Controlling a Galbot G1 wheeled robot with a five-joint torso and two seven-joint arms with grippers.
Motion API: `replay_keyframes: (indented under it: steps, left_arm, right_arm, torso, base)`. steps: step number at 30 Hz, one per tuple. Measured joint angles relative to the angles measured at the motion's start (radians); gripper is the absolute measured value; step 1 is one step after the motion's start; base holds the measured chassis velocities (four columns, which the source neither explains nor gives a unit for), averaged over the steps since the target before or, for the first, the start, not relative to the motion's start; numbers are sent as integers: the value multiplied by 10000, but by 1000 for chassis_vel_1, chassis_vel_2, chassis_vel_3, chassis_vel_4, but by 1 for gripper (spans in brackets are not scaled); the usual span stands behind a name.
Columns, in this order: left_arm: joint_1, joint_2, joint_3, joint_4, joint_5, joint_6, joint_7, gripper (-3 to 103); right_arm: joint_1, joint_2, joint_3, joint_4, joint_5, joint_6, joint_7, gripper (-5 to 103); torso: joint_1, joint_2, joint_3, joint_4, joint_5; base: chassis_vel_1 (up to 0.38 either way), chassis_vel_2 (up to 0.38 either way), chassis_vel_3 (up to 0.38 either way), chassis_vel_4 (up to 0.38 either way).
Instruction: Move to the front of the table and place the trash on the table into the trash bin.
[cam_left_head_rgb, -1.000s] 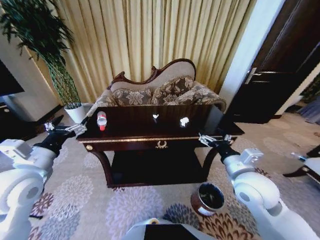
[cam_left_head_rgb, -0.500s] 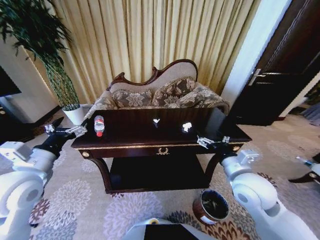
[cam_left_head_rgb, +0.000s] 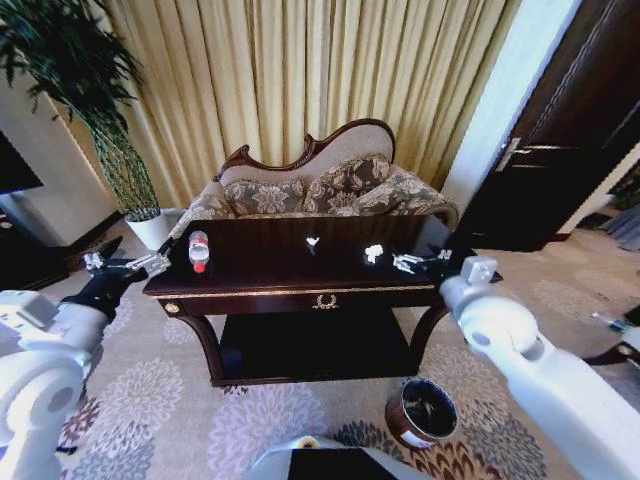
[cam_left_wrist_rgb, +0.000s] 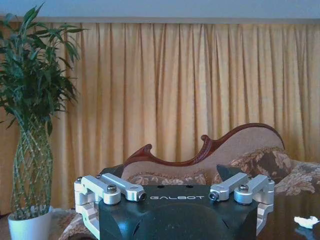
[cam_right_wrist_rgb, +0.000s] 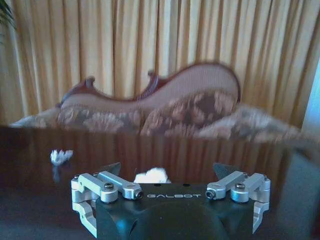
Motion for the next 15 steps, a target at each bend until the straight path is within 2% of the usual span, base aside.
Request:
replay_keyframes:
  steps: [1, 4, 5, 7, 15]
  left_arm:
    - [0, 0, 0, 0, 0, 0, 0, 100]
    - [43, -174, 14, 16, 112, 2, -4, 100]
    - [43, -174, 14, 16, 112, 2, -4, 100]
    - [101, -298, 34, -13, 166, 4, -6, 100]
    - [230, -437, -17, -66, 243, 8, -22, 100]
  right_arm:
    - [0, 0, 0, 0, 0, 0, 0, 100]
    - [874, 147, -979, -596, 773, -196, 227, 100]
    - [874, 147, -979, -596, 773, -196, 227, 100]
    - [1698, 349, -1699, -961, 1150, -320, 398, 100]
    - [3235, 935, -2987, -1597, 1197, -350, 639, 100]
  torso:
    - [0, 0, 0, 0, 0]
    - [0, 0, -1, -2, -1]
    - [0, 0, -1, -2, -1]
    - [0, 0, 0, 1, -2]
    - [0, 0, 0, 1, -4]
  base:
    - [0, 0, 0, 0]
    - [0, 0, 0, 0]
    - [0, 0, 0, 0]
    - [0, 0, 0, 0]
    - [0, 0, 0, 0]
